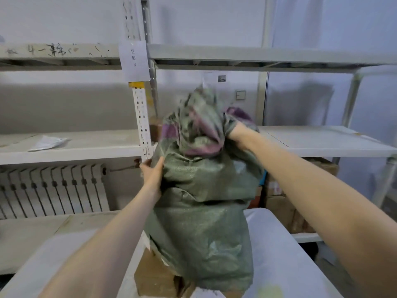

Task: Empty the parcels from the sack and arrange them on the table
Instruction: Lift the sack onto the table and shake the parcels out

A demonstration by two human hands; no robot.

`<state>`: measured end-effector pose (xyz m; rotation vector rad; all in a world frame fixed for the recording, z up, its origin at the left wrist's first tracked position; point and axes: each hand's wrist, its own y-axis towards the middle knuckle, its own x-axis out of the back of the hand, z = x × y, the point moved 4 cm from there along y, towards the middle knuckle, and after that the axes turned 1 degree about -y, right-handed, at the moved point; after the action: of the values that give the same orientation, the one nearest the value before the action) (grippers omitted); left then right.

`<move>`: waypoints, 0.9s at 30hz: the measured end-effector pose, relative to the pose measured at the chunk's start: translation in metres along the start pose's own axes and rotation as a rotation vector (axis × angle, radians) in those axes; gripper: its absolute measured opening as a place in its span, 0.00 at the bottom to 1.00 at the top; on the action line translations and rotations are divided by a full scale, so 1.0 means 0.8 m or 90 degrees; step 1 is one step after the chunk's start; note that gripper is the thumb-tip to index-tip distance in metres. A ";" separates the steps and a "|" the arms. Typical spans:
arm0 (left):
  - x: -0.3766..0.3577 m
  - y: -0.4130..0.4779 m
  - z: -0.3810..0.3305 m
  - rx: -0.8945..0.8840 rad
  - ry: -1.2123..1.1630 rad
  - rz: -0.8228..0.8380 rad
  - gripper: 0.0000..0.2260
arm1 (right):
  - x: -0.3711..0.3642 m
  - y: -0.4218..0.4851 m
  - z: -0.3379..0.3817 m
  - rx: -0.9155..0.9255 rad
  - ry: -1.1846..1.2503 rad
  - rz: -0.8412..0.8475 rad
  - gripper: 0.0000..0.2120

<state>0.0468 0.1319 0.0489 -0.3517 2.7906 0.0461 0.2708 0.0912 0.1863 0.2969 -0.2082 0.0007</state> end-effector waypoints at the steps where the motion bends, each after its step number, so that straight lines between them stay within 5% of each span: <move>1: -0.006 0.008 0.003 0.007 0.017 0.006 0.30 | -0.002 0.002 -0.007 0.021 -0.041 0.051 0.19; 4: -0.039 0.016 -0.015 -0.008 0.174 -0.015 0.40 | 0.013 0.024 -0.009 0.040 -0.093 0.098 0.17; 7: -0.064 0.015 -0.045 -0.121 0.382 -0.079 0.27 | 0.035 0.058 -0.038 0.009 -0.098 0.038 0.13; 11: -0.111 0.012 -0.067 -0.190 0.398 0.132 0.24 | 0.056 0.071 -0.059 -0.005 -0.137 -0.061 0.21; 14: -0.146 0.003 -0.064 -0.152 0.568 0.294 0.36 | 0.060 0.077 -0.058 -0.010 -0.021 -0.079 0.18; 18: -0.168 0.013 -0.054 -0.167 0.607 0.240 0.64 | 0.062 0.094 -0.062 -0.047 0.185 -0.165 0.16; 21: -0.189 0.022 -0.055 -0.219 0.466 0.193 0.70 | 0.050 0.104 -0.068 -0.108 0.378 -0.173 0.12; 23: -0.201 0.031 -0.064 -0.252 0.345 0.169 0.67 | 0.040 0.110 -0.066 -0.116 0.363 -0.133 0.17; 27: -0.212 0.042 -0.093 -0.253 0.294 0.154 0.36 | 0.044 0.126 -0.039 -0.044 0.279 -0.111 0.17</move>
<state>0.1708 0.1992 0.1740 -0.1210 3.2594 0.6615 0.3088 0.1957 0.1937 0.2381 0.2523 -0.1131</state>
